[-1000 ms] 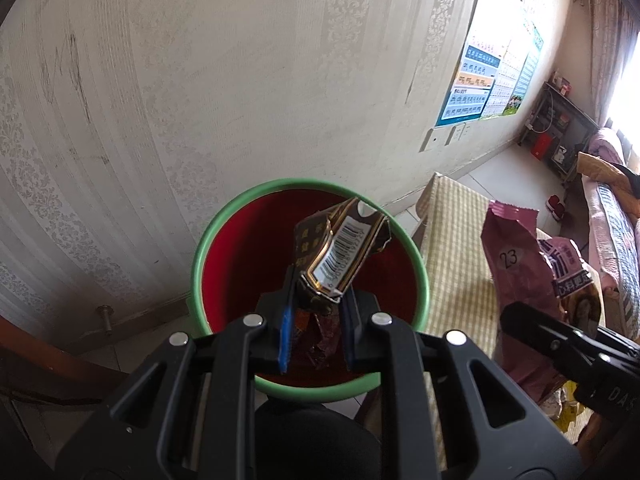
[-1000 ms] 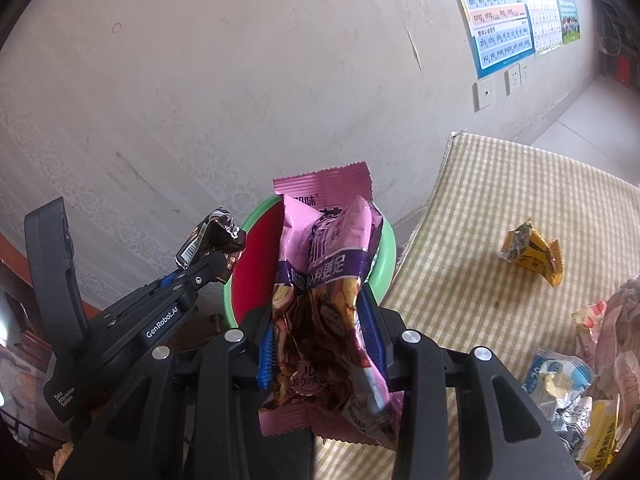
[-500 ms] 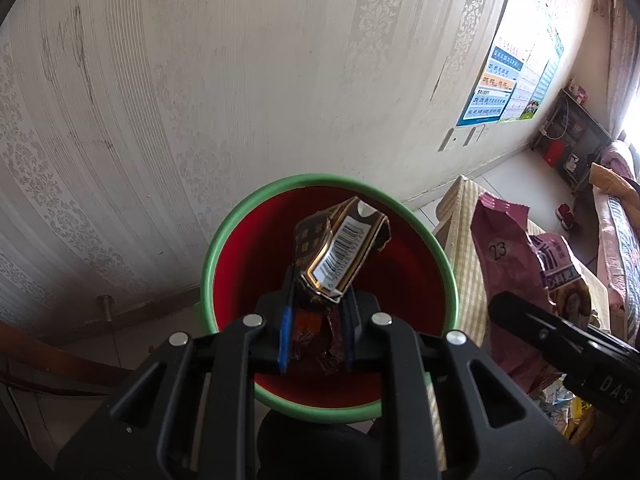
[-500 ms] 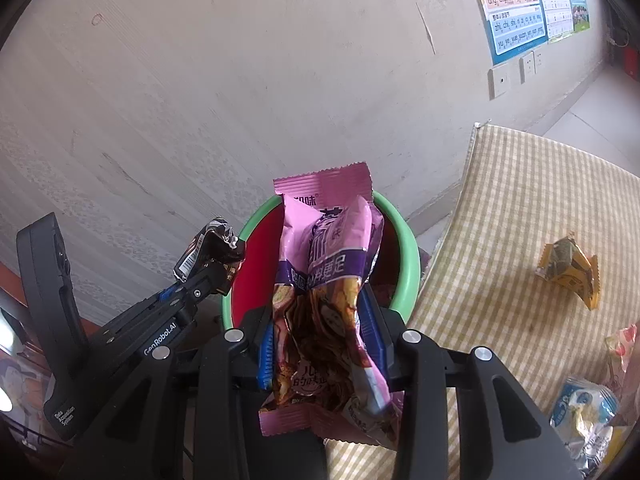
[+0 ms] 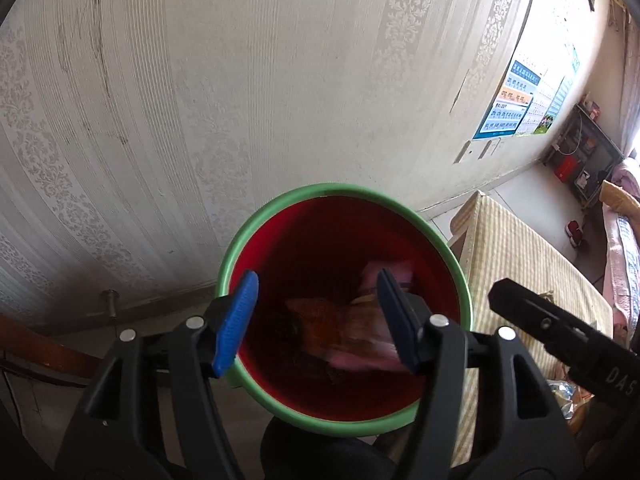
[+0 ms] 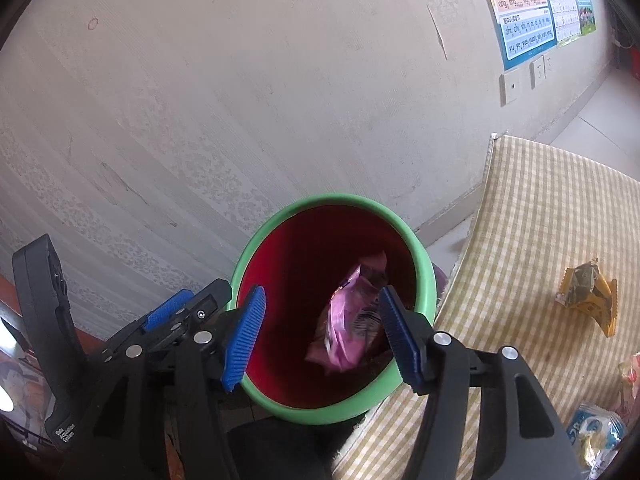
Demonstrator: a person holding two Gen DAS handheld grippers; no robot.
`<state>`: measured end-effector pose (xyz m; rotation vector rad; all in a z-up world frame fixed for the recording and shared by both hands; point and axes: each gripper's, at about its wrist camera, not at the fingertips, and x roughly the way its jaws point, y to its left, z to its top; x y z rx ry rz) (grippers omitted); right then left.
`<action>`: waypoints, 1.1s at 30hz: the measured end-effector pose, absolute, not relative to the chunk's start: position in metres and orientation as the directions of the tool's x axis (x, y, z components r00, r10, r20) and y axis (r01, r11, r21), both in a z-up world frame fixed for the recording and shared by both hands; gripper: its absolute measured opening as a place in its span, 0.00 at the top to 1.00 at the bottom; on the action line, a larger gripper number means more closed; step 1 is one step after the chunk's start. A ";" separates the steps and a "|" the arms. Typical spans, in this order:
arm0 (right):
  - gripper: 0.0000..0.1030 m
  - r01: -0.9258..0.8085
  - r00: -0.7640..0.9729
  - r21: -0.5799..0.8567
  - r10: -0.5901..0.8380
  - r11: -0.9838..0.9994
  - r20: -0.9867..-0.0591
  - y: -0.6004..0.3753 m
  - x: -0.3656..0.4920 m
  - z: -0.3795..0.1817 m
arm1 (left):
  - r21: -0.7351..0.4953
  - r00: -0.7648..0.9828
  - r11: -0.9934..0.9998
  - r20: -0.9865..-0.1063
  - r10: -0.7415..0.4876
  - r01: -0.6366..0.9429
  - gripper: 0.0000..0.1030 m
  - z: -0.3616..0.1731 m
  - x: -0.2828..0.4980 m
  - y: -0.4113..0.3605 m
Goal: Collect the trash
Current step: 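Open both tools to drop the wrappers into the bin, then grasp the white-blue wrapper with the left tool while the right tool grasps the yellow wrapper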
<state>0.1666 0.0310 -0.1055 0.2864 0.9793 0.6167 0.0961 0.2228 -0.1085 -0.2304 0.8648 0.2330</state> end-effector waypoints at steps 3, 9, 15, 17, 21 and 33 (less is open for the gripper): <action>0.43 -0.353 0.427 0.504 0.614 0.789 -0.664 0.019 0.157 -0.098 | -0.094 0.645 0.956 -0.756 0.114 -0.278 0.40 -0.101 0.089 0.217; 0.43 -0.339 0.484 0.511 0.612 0.790 -0.625 -0.021 0.119 -0.083 | -0.105 0.688 0.975 -0.723 0.062 -0.197 0.37 -0.082 0.065 0.182; 0.43 -0.294 0.569 0.475 0.551 0.829 -0.611 -0.073 0.075 -0.067 | -0.117 0.714 0.991 -0.699 -0.039 -0.061 0.33 -0.062 0.044 0.126; 0.43 -0.270 0.591 0.465 0.526 0.843 -0.612 -0.091 0.062 -0.064 | -0.123 0.720 0.992 -0.691 -0.070 -0.021 0.32 -0.058 0.038 0.108; 0.42 -0.202 0.628 0.440 0.460 0.875 -0.627 -0.129 0.029 -0.064 | -0.119 0.717 0.991 -0.686 -0.124 0.058 0.32 -0.055 0.028 0.069; 0.42 -0.054 0.664 0.363 0.305 0.930 -0.683 -0.205 -0.029 -0.087 | -0.065 0.698 0.979 -0.692 -0.184 0.194 0.32 -0.064 0.006 0.002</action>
